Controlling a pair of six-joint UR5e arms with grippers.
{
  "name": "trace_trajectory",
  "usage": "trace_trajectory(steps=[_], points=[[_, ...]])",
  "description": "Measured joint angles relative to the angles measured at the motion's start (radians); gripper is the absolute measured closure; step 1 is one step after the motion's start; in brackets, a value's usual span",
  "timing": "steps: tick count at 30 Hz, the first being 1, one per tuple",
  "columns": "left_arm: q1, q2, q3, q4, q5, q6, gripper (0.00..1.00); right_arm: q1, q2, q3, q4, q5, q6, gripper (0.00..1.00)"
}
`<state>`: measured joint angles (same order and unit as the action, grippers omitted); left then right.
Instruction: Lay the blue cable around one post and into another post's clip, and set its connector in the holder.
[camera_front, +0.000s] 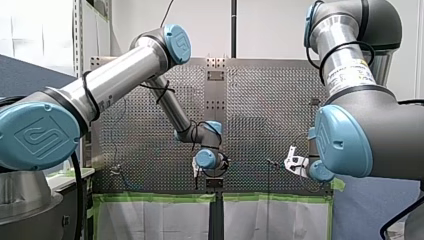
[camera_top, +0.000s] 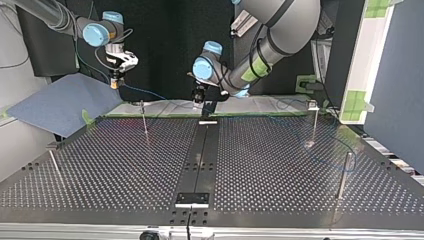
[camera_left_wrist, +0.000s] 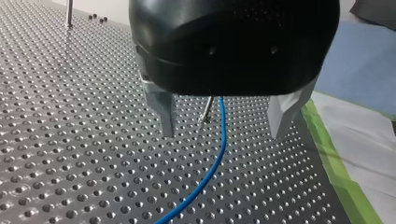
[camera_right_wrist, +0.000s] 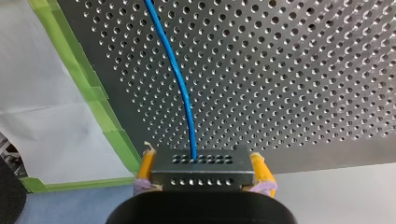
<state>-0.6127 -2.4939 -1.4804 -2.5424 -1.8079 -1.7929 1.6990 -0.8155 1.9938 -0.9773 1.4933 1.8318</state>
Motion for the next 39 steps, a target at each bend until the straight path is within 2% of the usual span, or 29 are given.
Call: trace_trajectory(steps=[2, 3, 5, 6, 8, 9, 10, 11, 12, 14, 16, 17, 21, 23, 25, 28, 39], points=[[0.0, 0.0, 0.0, -0.008, 0.003, 0.0, 0.17, 0.0, 0.0, 0.0, 0.0, 0.0, 0.0, 1.0], [0.0, 0.0, 0.0, -0.01, 0.003, 0.0, 0.17, 0.0, 0.0, 0.0, 0.0, 0.001, 0.0, 1.0], [-0.002, 0.0, 0.0, -0.013, 0.004, 0.001, 0.36, 0.0, 0.0, 0.0, 0.0, 0.0, 0.0, 1.0], [-0.003, 0.0, 0.0, -0.013, 0.004, 0.001, 0.36, 0.0, 0.0, 0.0, 0.0, 0.0, 0.0, 1.0], [-0.005, 0.0, 0.0, -0.013, 0.005, 0.0, 0.56, 0.0, 0.0, 0.0, 0.0, 0.0, 0.0, 1.0], [-0.005, 0.0, 0.001, -0.013, 0.005, 0.0, 0.56, 0.0, 0.0, 0.0, 0.0, 0.0, 0.0, 1.0], [-0.005, 0.0, 0.001, -0.014, 0.005, 0.0, 0.66, 0.0, 0.0, 0.0, 0.0, 0.0, 0.0, 1.0], [-0.005, 0.0, 0.002, -0.014, 0.005, 0.0, 0.71, 0.0, 0.0, 0.0, 0.001, 0.0, 0.0, 1.0], [-0.005, 0.0, 0.002, -0.014, 0.006, 0.0, 0.71, 0.0, 0.0, 0.0, 0.001, 0.0, 0.0, 1.0], [-0.006, 0.0, 0.003, -0.013, 0.006, 0.0, 0.8, 0.0, 0.0, 0.0, 0.002, 0.0, -0.001, 1.0], [-0.006, 0.0, 0.003, -0.013, 0.006, 0.0, 0.8, 0.0, 0.0, 0.0, 0.002, 0.0, -0.002, 1.0], [-0.006, 0.0, 0.003, -0.013, 0.006, 0.001, 0.84, 0.0, 0.0, 0.0, 0.003, 0.0, -0.002, 1.0], [-0.005, 0.0, 0.003, -0.013, 0.006, 0.001, 0.84, 0.0, 0.0, 0.0, 0.003, 0.0, -0.002, 1.0], [-0.005, 0.0, 0.004, -0.013, 0.006, 0.001, 0.89, 0.0, 0.0, 0.0, 0.003, 0.0, -0.002, 1.0], [-0.005, 0.0, 0.004, -0.013, 0.006, 0.001, 0.89, 0.0, 0.0, 0.0, 0.004, 0.0, -0.003, 1.0], [-0.004, 0.0, 0.004, -0.009, 0.007, -0.001, 0.96, 0.0, 0.0, 0.0, 0.006, 0.0, -0.003, 1.0], [-0.006, 0.0, 0.004, 0.002, 0.012, -0.009, 0.96, 0.0, 0.0, 0.0, 0.009, -0.001, -0.003, 1.0]])
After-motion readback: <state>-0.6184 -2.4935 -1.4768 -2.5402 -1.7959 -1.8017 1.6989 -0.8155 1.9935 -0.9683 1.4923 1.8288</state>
